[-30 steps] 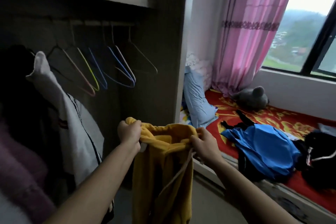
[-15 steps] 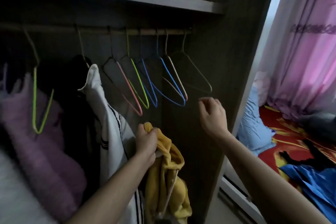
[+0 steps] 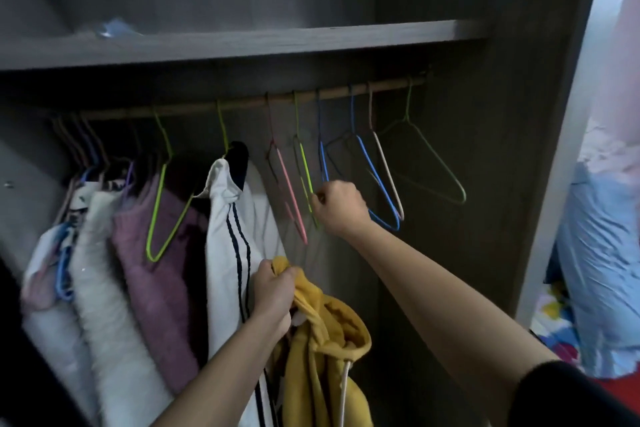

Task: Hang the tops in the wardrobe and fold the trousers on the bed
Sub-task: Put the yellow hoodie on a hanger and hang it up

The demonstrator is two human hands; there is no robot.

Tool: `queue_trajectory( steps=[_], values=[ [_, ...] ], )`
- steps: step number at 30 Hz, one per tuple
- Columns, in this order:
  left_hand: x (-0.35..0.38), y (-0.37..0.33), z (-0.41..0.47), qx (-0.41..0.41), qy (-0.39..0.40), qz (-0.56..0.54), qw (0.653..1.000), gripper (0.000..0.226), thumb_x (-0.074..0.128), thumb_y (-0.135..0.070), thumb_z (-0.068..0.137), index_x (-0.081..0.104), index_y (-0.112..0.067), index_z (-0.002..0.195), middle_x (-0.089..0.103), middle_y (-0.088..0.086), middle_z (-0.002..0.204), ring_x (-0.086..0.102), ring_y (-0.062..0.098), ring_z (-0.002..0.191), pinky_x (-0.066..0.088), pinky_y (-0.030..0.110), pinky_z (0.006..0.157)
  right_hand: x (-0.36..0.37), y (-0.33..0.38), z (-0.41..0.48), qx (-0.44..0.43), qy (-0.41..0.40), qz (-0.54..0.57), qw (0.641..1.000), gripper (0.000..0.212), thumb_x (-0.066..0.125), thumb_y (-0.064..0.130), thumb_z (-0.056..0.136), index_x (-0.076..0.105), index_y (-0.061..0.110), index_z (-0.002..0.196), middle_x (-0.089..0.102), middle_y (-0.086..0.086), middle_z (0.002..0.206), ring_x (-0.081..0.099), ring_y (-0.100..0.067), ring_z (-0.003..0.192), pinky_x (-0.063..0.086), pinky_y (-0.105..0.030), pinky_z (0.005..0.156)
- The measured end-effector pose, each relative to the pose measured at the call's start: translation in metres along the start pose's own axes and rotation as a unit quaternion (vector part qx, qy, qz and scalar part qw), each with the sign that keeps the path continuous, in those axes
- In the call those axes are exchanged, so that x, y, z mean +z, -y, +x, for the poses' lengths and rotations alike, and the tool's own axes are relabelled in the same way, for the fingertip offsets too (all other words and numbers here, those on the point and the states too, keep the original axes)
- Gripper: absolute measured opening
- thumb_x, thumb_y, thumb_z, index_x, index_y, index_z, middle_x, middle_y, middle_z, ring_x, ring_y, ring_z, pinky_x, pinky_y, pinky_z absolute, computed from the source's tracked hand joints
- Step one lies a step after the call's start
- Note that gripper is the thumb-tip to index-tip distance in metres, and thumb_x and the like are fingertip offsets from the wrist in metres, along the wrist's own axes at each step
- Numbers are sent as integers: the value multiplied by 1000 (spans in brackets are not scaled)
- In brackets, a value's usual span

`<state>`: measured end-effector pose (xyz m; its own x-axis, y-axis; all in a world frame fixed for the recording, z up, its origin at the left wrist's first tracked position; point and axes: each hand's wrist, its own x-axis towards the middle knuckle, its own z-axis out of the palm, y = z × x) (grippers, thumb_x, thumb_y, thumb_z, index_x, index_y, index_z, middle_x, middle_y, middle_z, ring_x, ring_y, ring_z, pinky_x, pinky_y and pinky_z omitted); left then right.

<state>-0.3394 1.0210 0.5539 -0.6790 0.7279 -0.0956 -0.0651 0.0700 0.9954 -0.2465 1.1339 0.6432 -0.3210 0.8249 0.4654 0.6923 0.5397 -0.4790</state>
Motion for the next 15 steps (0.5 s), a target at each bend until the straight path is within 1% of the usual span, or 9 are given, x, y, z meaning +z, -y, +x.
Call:
queue_trajectory(
  steps=[3,4,6,8,9,10,13,15],
  values=[
    [-7,3,-3,3,-17,5,1000,10,61,-14,91,57,-7,98,64,18,92,65,33,81,58,44,75,0,6,3,-13,-12,62,998,29,46,25,99,57,-2,100,64,-28,102,62,-47,98,48,-47,81],
    [-10,4,-4,3,-22,5,1000,10,61,-14,91,56,-8,97,64,19,94,65,33,83,58,47,78,-3,8,2,-10,-12,84,996,25,44,22,99,52,-2,102,64,-30,103,61,-49,98,47,-48,82],
    [-16,5,-6,2,-26,2,1000,10,61,-15,93,56,-8,97,64,17,93,64,31,82,57,46,77,-9,14,0,-8,-17,120,993,19,41,14,99,44,-4,105,64,-32,101,60,-49,97,46,-48,81],
    [-22,7,-8,-3,-24,1,1000,9,60,-15,93,56,-8,98,64,17,94,65,30,83,58,45,76,-14,16,-6,-18,-21,163,986,11,40,9,97,42,0,102,64,-27,96,61,-47,92,46,-47,78],
    [-23,8,-9,-4,-23,1,1000,9,60,-15,93,57,-8,99,65,18,96,65,31,84,58,44,77,-16,15,-10,-22,-25,188,982,7,39,11,98,40,4,99,64,-22,91,61,-45,87,46,-46,75],
    [-24,8,-10,-3,-23,6,1000,9,59,-15,94,57,-9,100,65,18,97,66,30,84,59,43,75,-18,14,-16,-22,-31,210,977,7,40,15,99,39,8,96,63,-16,84,60,-42,81,46,-44,72],
    [-21,10,-13,-1,-21,18,1000,8,57,-13,96,56,-9,103,64,16,95,63,26,78,56,33,64,-19,-5,-55,-30,-66,273,959,24,43,36,104,42,14,93,58,-3,72,60,-25,67,43,-41,61],
    [-16,12,-15,7,-22,29,999,8,55,-10,96,55,-7,103,61,13,90,60,23,75,52,30,62,-6,-33,-96,-41,-56,277,958,27,45,41,103,44,16,94,58,1,70,58,-14,60,47,-41,56]
  ],
)
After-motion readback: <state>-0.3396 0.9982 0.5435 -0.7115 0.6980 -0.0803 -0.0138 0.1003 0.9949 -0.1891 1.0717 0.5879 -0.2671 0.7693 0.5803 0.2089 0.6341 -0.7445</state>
